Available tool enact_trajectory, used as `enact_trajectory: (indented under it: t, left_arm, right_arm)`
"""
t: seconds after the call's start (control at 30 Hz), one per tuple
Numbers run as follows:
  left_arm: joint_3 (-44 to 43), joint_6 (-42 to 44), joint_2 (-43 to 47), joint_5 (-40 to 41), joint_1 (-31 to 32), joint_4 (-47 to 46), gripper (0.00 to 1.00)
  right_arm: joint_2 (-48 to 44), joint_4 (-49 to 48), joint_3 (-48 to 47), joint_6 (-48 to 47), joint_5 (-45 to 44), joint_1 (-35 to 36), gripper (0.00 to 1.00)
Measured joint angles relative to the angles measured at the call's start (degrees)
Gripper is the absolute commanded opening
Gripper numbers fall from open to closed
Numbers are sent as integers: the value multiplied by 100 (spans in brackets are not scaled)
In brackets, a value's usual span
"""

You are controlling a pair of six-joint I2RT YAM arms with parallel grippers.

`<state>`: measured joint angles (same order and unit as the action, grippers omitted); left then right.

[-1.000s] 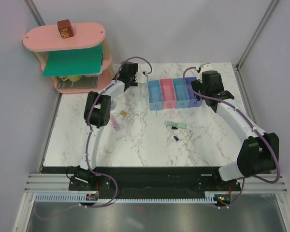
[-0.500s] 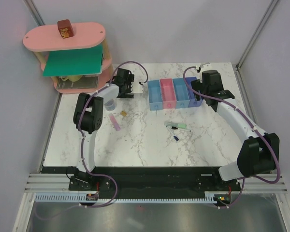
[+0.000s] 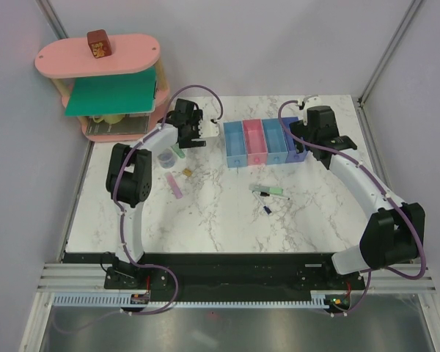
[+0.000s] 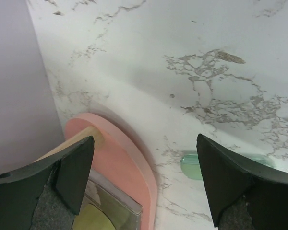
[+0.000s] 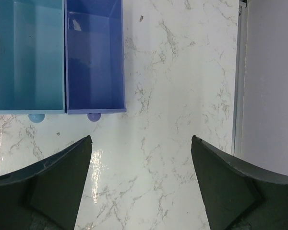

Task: Sort the stationery into containers
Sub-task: Move the stationery to the center of the board, then pick up the stationery from the center of the board.

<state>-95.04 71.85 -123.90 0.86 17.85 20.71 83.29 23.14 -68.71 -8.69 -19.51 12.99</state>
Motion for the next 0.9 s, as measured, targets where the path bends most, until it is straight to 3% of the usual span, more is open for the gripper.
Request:
enact_trajectory:
  t: [0.53, 0.9]
  left_arm:
    - [153, 953, 407, -61, 26, 1335, 94]
    - [212, 1558, 262, 164, 7, 1543, 91]
  right_arm:
    - [-85, 55, -2, 15, 42, 0, 91]
    - [-85, 114, -2, 42, 48, 0, 91]
